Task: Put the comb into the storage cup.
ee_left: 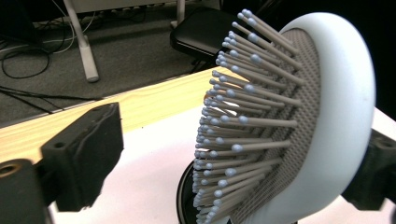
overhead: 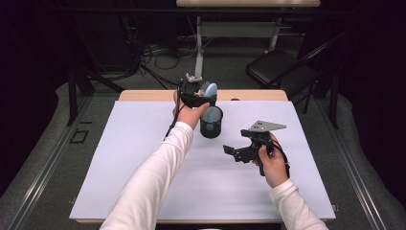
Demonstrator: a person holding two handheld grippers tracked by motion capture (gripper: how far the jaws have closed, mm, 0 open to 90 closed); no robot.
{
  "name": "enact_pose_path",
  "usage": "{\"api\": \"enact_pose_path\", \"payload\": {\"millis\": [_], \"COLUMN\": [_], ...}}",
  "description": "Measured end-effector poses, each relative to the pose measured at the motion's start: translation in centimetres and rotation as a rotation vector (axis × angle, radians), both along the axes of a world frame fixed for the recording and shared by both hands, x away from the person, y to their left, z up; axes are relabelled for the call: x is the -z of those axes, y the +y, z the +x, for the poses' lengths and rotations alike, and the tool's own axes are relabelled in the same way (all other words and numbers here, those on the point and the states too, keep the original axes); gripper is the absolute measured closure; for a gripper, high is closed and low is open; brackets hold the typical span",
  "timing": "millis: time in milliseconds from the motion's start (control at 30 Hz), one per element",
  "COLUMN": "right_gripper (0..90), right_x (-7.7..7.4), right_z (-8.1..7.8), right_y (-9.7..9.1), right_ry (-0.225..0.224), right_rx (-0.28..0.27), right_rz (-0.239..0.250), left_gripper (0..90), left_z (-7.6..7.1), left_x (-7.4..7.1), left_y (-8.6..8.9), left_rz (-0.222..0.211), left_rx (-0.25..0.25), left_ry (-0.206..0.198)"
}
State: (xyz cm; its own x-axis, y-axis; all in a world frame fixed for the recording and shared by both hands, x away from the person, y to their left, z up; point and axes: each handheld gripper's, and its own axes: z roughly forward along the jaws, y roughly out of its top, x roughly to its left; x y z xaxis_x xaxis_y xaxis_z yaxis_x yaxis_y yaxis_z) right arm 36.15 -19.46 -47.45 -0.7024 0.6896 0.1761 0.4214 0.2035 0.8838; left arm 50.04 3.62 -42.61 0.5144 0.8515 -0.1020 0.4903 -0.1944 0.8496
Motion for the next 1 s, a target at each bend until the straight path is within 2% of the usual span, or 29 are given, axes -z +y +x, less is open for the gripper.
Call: {"api": "enact_pose_path", "payload": {"millis": [100, 167, 233, 567, 1000], "right_gripper": [1.2, 1.2, 1.3, 1.3, 1.3], "right_x": [-0.01, 0.01, 0.07, 0.08, 0.13], "right_z": [0.1, 0.11, 0.13, 0.1, 0.15], "right_y": [-0.05, -0.03, 0.0, -0.01, -0.1], "right_ry": [0.0, 0.004, 0.004, 0.004, 0.008], "right_rx": [0.002, 0.003, 0.001, 0.001, 0.005], "right_rz": [0.002, 0.001, -0.001, -0.003, -0.002], "left_gripper": [1.2, 0.7, 0.7, 0.7, 0.7], "left_z": [-0.03, -0.1, -0.13, -0.15, -0.26], "left_x": [0.07, 0.05, 0.0, -0.23, -0.54], "left_y": [-0.02, -0.03, -0.04, 0.16, 0.48], "left_rz": [0.011, 0.019, -0.002, -0.054, -0.05], "left_rx": [0.011, 0.013, 0.015, 0.009, 0.026], "left_ry": [0.003, 0.006, 0.009, 0.016, 0.023]}}
